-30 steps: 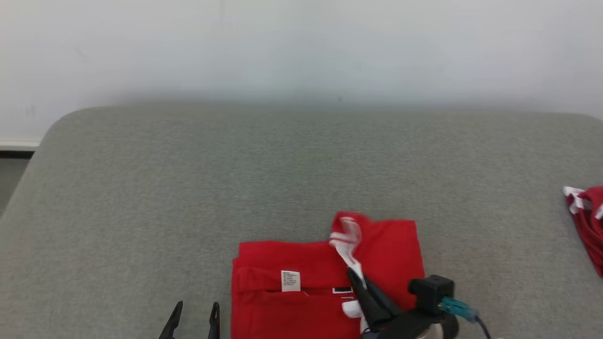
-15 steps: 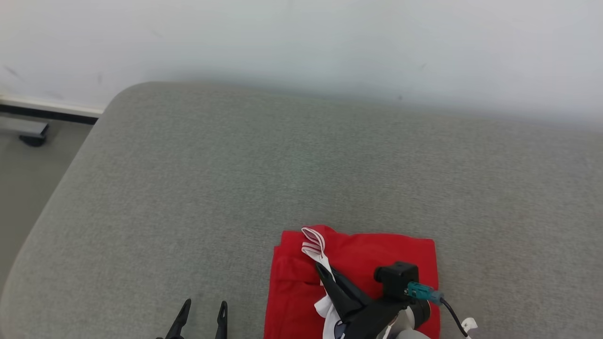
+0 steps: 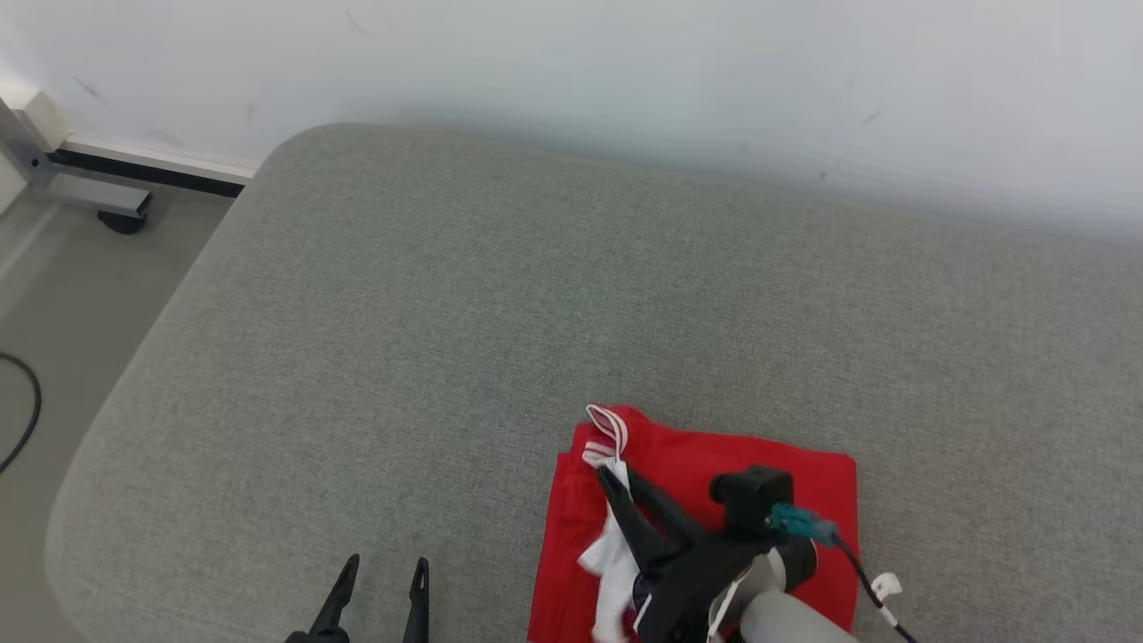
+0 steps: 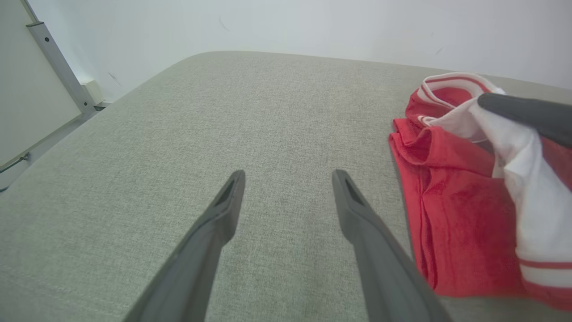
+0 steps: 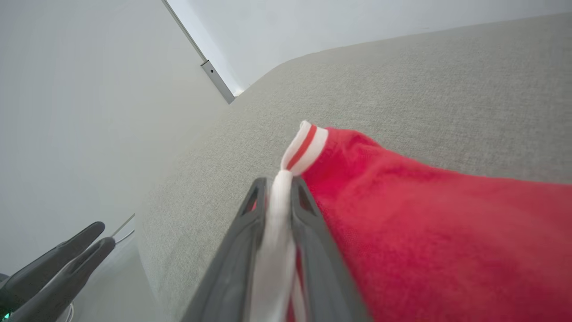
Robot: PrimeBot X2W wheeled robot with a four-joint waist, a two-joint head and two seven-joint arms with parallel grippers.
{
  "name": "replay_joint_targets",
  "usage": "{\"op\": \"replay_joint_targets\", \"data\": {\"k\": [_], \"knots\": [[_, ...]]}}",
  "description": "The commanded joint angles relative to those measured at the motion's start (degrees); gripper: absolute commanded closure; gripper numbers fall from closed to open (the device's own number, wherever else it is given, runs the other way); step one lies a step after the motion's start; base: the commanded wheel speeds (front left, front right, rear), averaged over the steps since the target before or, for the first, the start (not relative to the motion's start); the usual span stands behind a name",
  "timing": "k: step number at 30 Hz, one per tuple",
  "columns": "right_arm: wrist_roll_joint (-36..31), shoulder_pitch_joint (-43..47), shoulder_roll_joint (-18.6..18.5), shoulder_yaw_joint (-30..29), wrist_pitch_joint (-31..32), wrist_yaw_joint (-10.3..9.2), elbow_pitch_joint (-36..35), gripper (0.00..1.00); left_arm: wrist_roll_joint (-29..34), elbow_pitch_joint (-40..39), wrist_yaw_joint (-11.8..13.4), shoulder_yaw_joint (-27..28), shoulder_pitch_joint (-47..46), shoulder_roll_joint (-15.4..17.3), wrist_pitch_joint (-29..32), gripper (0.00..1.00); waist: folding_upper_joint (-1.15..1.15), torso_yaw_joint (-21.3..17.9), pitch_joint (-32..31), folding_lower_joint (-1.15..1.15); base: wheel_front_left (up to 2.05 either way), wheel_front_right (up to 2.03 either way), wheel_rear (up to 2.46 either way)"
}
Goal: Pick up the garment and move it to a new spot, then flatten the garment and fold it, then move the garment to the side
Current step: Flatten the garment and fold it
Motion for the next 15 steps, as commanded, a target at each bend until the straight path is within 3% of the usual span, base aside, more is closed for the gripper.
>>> {"op": "replay_joint_targets", "data": {"k": [1,6,15], "knots": [[-0.6,-0.3,0.3,-1.0,-0.3,-0.14,-0.5,0.0,-0.3,-0.4,0.3,0.2,0.0,-0.1,-0.2,0.0,0.0,-0.6,0.2,0.0,0.0,0.0,0.0],[-2.8,0.8,-0.1,-5.4,-0.3,-0.14,-2.0,0.0,-0.3,-0.6,0.8,0.3,-0.3,-0.1,-0.2,0.0,0.0,-2.2,0.3,0.0,0.0,0.0,0.0],[-15.5,6.1,-1.5,-19.4,-0.3,-0.14,-7.5,0.0,0.7,-1.7,1.2,1.1,-1.1,-0.1,-0.2,0.0,0.0,-6.8,-0.3,0.0,0.0,0.0,0.0]]}}
